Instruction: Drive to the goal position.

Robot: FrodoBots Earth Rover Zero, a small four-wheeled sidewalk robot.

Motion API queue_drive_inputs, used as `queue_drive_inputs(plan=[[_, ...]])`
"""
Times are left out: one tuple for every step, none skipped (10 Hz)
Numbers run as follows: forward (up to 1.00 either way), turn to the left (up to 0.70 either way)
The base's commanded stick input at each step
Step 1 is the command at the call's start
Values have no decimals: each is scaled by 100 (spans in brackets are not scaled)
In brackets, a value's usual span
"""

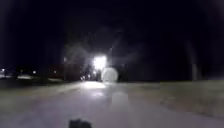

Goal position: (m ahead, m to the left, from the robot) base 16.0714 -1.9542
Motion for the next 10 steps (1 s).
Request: queue_drive_inputs(plan=[[85,0],[85,0],[85,8],[85,25],[85,25],[85,20],[85,15],[85,9],[85,4],[85,2]])
